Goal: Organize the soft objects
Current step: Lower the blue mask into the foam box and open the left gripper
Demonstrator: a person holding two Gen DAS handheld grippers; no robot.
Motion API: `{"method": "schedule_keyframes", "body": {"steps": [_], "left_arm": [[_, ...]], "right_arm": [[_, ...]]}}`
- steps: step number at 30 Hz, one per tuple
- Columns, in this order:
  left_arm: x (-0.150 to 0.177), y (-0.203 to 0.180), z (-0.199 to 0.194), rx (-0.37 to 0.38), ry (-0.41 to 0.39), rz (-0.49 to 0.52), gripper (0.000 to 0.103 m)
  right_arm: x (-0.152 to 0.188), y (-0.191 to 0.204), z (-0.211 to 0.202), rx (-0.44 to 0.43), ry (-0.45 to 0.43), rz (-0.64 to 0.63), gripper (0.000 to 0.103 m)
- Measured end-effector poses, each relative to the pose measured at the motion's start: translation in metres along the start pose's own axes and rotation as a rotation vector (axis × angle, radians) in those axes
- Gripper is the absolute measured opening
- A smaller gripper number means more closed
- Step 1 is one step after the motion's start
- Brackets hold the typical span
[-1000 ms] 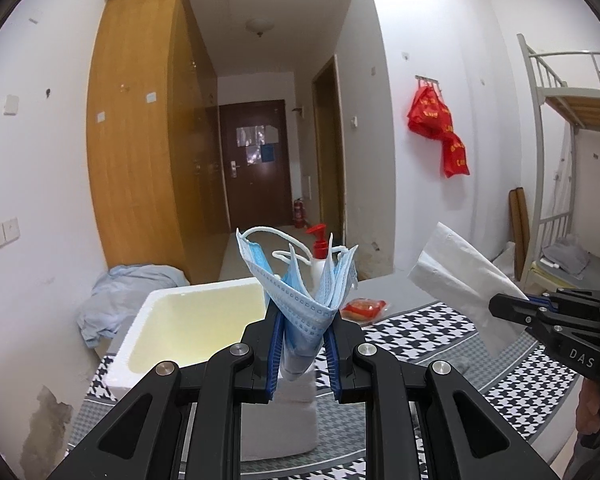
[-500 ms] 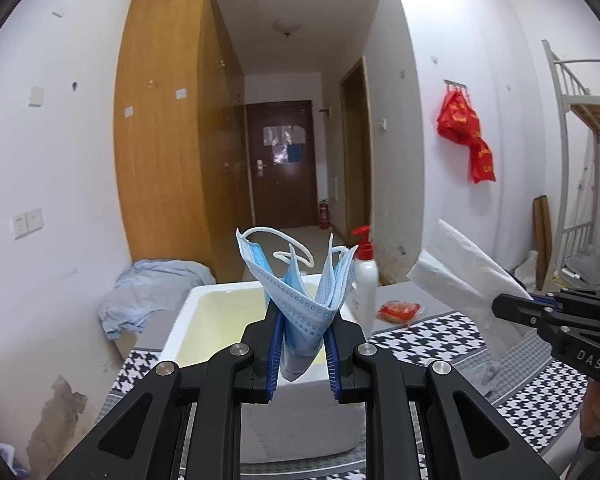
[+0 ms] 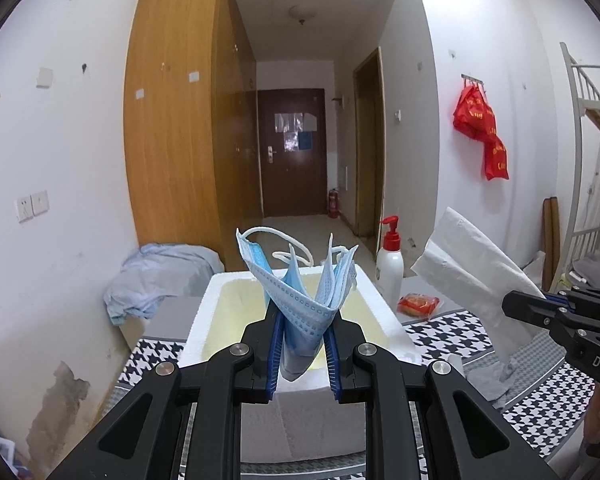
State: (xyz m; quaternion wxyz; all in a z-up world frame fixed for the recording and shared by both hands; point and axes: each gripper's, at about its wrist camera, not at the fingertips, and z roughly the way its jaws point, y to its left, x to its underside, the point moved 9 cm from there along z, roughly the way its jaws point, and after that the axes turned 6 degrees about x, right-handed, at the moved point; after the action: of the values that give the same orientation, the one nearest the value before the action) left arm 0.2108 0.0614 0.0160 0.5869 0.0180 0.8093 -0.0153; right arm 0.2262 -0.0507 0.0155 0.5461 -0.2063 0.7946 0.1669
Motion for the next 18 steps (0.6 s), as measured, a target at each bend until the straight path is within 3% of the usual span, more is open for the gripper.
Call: {"method": "schedule_keyframes", "body": {"steps": [15, 17, 18], "left_arm": [[0.008, 0.013, 0.043, 0.019, 0.074, -0.035, 0.021], [0.009, 0.012, 0.045, 0.024, 0.076, -0.026, 0.029], [0.009, 0.012, 0.044, 0.025, 0.073, -0.023, 0.039]], "right_arm": [[-0.001, -0.003, 0.019, 0.042, 0.025, 0.000, 0.009], [-0.001, -0.003, 0.021, 0.049, 0.031, 0.002, 0.009], [-0.001, -0.004, 0.022, 0.052, 0.034, 0.004, 0.009]]}}
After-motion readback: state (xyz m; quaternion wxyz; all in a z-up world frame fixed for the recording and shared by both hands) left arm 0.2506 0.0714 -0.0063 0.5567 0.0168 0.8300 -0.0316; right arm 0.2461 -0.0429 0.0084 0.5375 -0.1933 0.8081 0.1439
